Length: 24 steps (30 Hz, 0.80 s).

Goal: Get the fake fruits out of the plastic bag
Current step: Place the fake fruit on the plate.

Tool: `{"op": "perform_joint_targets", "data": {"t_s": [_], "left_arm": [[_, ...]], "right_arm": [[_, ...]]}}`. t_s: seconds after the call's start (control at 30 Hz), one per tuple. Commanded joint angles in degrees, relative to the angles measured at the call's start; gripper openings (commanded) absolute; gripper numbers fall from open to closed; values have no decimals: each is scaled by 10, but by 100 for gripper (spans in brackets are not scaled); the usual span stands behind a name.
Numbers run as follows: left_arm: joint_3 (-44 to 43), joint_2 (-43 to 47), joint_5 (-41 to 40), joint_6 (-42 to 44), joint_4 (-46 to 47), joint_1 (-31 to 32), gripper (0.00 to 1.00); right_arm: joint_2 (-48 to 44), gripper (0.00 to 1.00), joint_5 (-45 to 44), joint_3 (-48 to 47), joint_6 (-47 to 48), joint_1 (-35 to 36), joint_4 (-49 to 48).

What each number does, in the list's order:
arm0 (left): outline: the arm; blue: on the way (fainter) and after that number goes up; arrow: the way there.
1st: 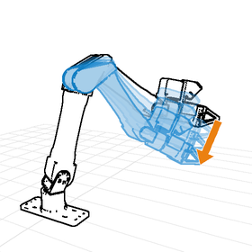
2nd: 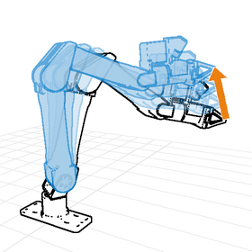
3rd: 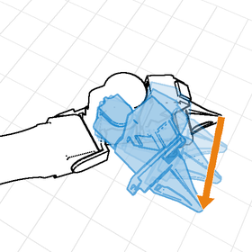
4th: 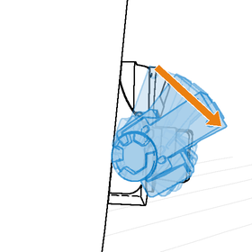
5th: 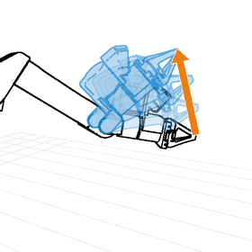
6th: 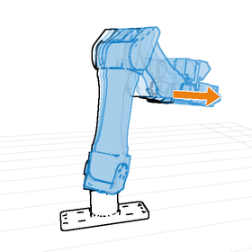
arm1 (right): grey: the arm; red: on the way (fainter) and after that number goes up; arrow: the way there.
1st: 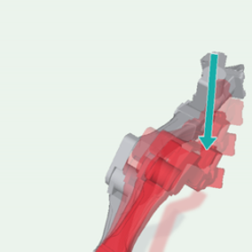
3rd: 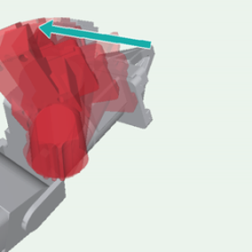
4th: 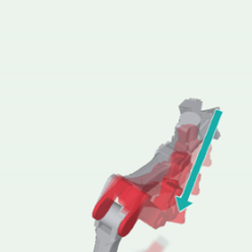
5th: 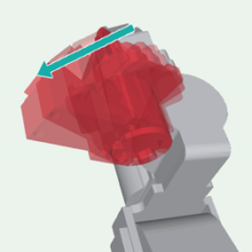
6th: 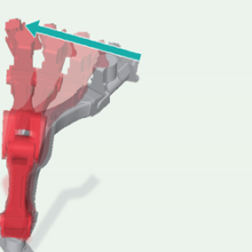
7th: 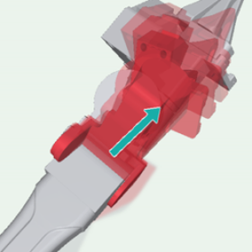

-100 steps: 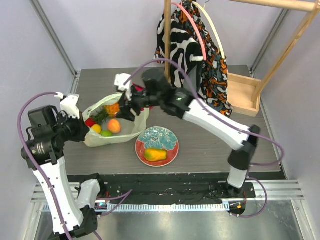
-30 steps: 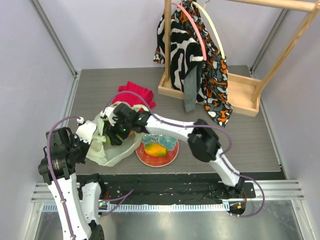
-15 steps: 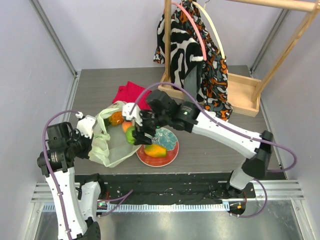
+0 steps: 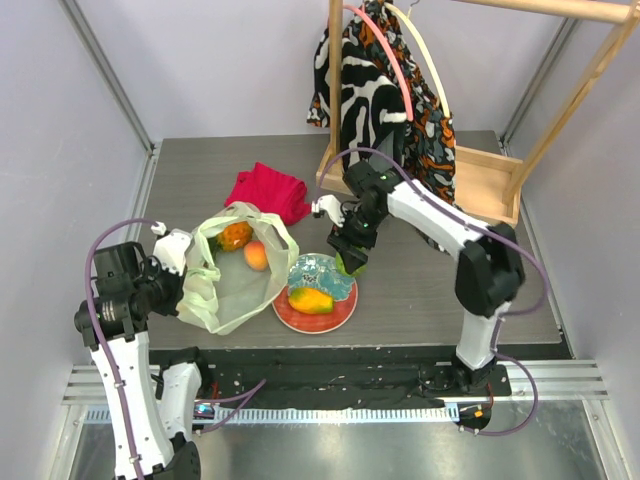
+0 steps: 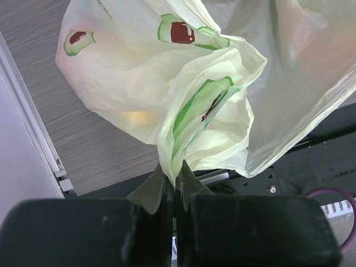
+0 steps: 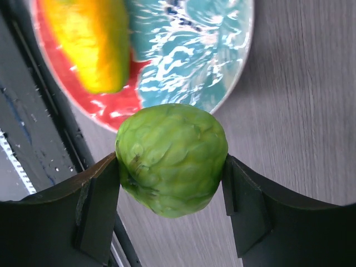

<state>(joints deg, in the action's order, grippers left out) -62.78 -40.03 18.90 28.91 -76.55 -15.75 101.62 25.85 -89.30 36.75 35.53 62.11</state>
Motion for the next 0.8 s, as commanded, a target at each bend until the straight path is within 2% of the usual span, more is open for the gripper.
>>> {"op": "perform_joint_targets", "data": {"t_s": [0.0,0.27,0.5,0.57,0.63,0.7,0.77], "left_arm": [[1,-3,8,-1,15,2,0],[13,1,3,-6,9,2,0],[24,-2,8,-13,18,3,0],[21,-11,11,-14,21,2,0],[17,-20,12,-13,24,1,0],[16,-26,17,-10,25,3,0],[16,-33,18,-6,31,1,0]], "right_arm": [[78,37,60,-64,-3,-6,34],[169,39,87,-113,-3,-5,76],[163,51,92,-71,-16,2,36],[166,63,79,-66,-25,9,27],[160,94,81,-62,-46,9,4],[156,99,81,-64,-55,10,-5],[152,100,69,-70,-63,9,-4]]}}
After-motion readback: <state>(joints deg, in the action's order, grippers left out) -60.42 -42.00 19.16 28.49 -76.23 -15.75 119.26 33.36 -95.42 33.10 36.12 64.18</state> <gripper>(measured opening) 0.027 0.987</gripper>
